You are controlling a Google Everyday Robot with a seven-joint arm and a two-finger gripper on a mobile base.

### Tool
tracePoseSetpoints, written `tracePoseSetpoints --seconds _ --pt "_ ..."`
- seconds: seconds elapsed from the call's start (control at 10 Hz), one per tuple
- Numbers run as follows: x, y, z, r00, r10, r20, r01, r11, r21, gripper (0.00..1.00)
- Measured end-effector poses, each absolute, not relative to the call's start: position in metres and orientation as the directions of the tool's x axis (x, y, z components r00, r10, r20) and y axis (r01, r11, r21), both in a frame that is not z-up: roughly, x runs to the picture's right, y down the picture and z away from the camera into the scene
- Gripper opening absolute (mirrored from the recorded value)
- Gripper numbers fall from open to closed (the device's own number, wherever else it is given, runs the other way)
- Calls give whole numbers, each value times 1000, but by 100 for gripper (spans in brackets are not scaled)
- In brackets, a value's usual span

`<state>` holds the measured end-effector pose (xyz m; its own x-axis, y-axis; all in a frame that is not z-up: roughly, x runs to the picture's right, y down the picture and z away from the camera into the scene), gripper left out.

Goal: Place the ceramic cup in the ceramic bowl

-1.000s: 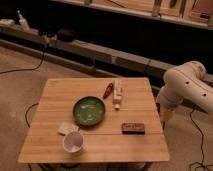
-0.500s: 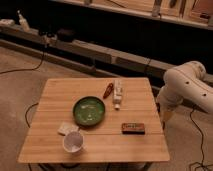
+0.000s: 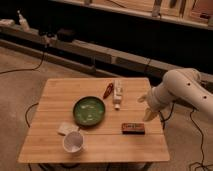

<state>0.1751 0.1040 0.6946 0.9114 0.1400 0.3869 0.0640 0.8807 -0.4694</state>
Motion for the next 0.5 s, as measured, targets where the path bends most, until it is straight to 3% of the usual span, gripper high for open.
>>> tracePoseSetpoints --seconds 0.3,0.5 --pt "118 100 695 765 162 623 102 925 -365 65" --pt "106 100 695 724 167 669 101 934 -342 65"
